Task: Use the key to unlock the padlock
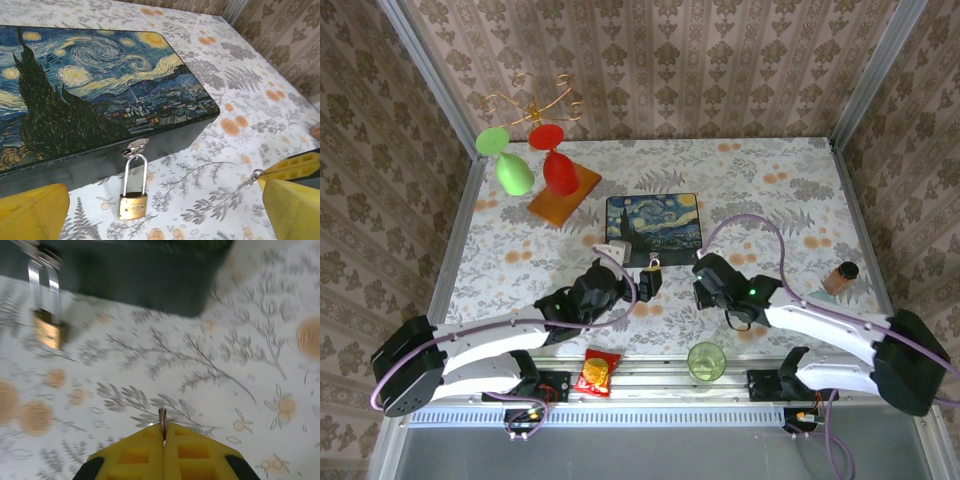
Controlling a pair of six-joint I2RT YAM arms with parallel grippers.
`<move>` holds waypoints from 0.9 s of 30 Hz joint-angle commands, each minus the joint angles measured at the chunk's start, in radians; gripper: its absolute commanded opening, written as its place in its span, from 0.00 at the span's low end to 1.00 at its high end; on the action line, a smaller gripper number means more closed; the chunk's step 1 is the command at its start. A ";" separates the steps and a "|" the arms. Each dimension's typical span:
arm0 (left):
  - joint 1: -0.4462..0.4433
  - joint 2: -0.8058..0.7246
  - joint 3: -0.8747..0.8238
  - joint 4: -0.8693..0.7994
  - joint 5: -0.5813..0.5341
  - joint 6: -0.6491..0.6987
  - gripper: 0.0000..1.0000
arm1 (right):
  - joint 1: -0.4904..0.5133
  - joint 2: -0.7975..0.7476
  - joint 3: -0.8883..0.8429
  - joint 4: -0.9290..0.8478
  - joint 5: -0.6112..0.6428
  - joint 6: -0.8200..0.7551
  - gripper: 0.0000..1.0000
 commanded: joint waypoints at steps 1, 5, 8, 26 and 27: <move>0.036 -0.037 0.058 -0.072 0.077 -0.141 1.00 | -0.001 -0.099 -0.025 0.031 -0.102 -0.134 0.00; 0.078 -0.056 0.070 -0.088 0.173 -0.222 1.00 | -0.002 -0.166 -0.035 0.055 -0.122 -0.188 0.00; 0.108 -0.048 0.031 -0.004 0.271 -0.379 1.00 | -0.002 -0.169 -0.029 0.095 -0.190 -0.206 0.00; -0.001 0.095 -0.083 0.563 0.131 -1.091 0.99 | 0.015 -0.136 -0.089 0.669 -0.278 -0.031 0.00; -0.009 0.124 -0.082 0.597 0.128 -1.112 0.99 | 0.021 -0.133 -0.098 0.696 -0.282 -0.023 0.00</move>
